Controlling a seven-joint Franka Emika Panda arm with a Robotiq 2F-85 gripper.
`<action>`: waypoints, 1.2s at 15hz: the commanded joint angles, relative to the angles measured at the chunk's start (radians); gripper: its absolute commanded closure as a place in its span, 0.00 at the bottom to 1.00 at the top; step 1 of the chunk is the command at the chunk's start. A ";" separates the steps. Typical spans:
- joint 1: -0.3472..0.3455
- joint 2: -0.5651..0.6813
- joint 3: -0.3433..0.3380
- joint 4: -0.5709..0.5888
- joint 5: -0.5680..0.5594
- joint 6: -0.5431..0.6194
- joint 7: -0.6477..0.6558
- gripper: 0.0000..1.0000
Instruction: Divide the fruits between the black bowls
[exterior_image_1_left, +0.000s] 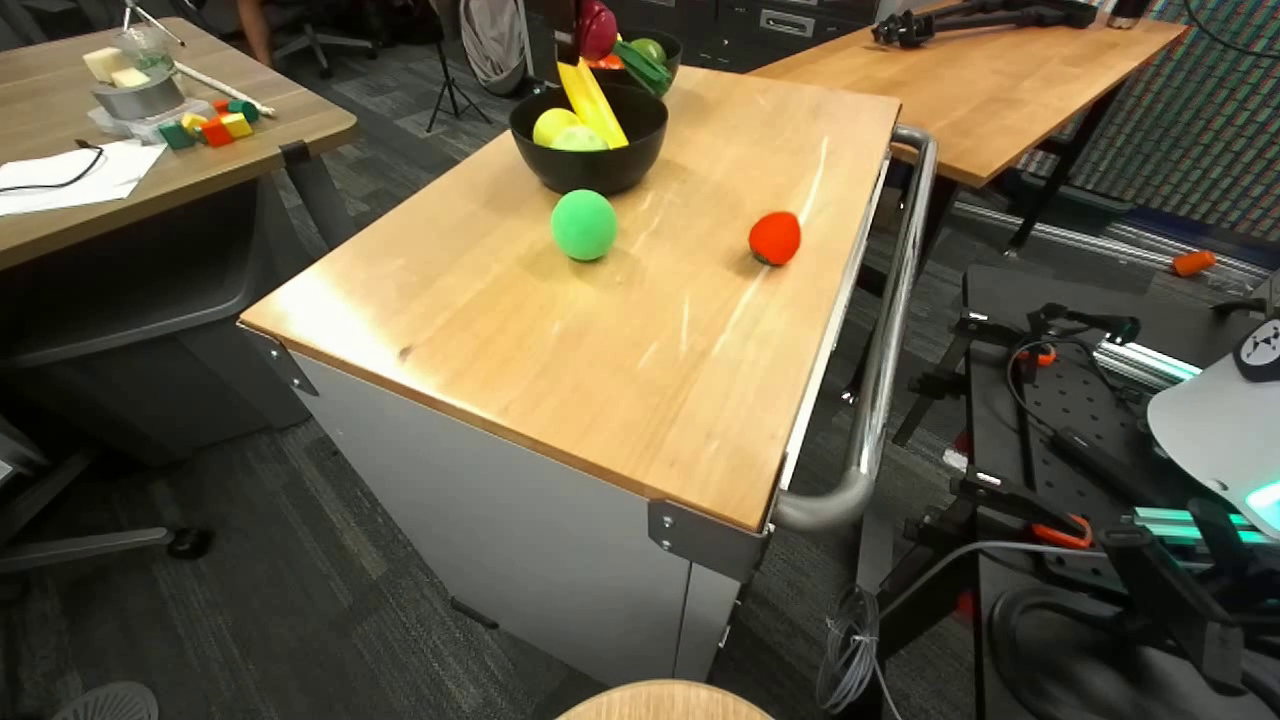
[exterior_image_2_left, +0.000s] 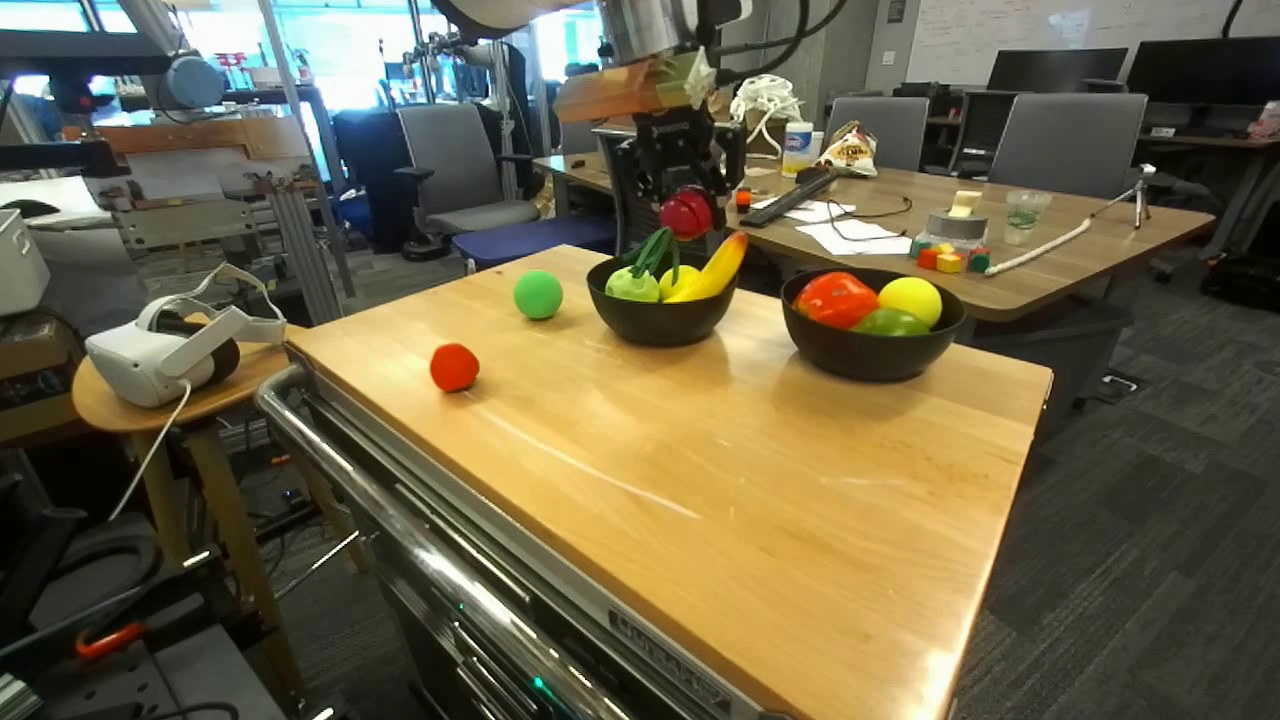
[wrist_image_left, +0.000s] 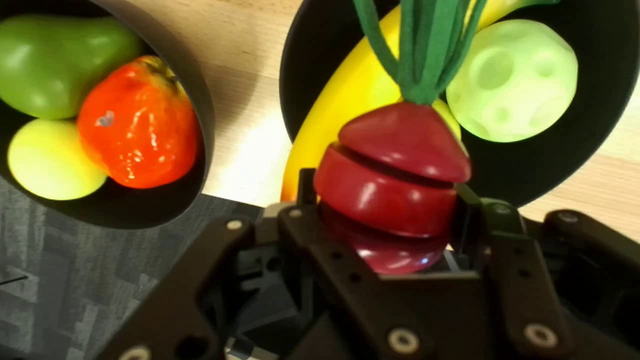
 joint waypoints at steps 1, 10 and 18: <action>-0.044 0.139 0.029 0.218 0.072 -0.148 -0.176 0.69; -0.093 0.211 0.058 0.397 0.079 -0.415 -0.414 0.00; -0.142 0.101 0.017 0.134 0.168 -0.330 -0.230 0.00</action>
